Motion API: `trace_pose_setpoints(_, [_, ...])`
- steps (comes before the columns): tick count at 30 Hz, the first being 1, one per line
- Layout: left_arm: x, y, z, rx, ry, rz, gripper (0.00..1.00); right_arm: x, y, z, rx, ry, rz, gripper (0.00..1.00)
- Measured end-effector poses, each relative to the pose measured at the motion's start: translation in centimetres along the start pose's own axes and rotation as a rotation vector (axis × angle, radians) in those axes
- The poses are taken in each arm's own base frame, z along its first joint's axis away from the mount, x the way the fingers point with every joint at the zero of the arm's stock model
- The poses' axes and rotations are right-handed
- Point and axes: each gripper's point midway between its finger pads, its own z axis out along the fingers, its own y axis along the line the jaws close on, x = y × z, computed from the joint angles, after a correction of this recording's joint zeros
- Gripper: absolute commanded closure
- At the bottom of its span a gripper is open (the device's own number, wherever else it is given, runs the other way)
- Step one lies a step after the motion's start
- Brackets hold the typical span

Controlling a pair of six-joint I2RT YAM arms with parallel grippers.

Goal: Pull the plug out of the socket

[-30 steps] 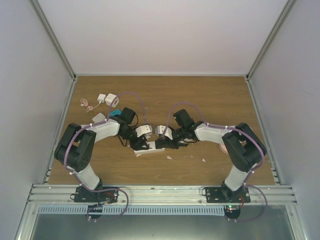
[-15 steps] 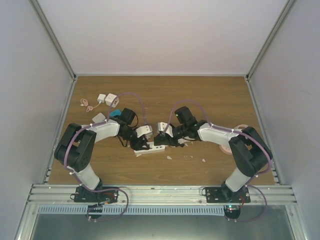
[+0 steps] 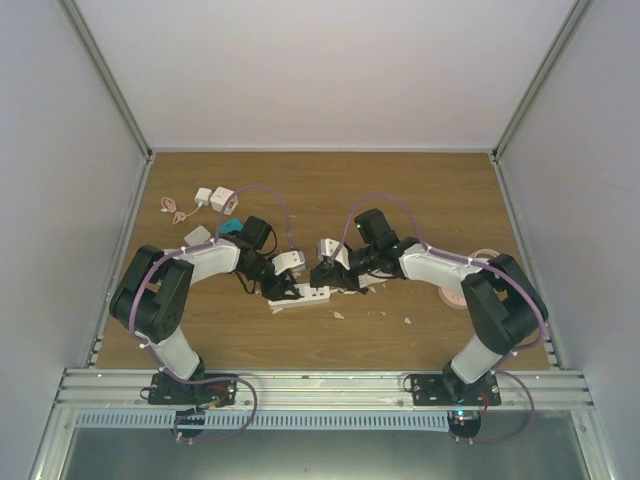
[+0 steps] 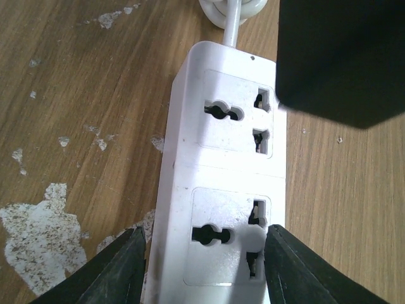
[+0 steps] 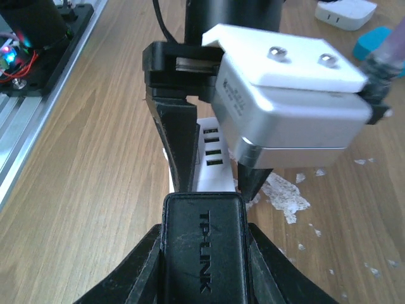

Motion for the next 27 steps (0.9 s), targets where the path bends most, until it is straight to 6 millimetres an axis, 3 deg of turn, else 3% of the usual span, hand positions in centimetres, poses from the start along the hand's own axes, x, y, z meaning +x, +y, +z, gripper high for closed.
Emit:
trace_pose_setpoints(7, [-0.1, 0.0, -0.1, 0.007, 0.013, -0.01, 0.43, -1.5, -0.7, -2.2, 0.032, -0.051, 0.021, 0.93])
trace_pose_setpoints(18, [-0.8, 0.9, -1.0, -0.034, 0.054, -0.008, 0.16, -4.8, -2.7, -6.6, 0.089, -0.165, 0.089, 0.93])
trace_pose_setpoints(21, [-2.3, 1.4, -2.1, -0.059, 0.034, 0.005, 0.12, -5.4, -3.7, -7.6, 0.106, -0.196, 0.131, 0.93])
trace_pose_setpoints(27, [-8.5, 2.1, -7.0, -0.18, -0.092, 0.116, 0.07, -6.7, -5.5, -9.2, 0.15, -0.255, 0.201, 0.92])
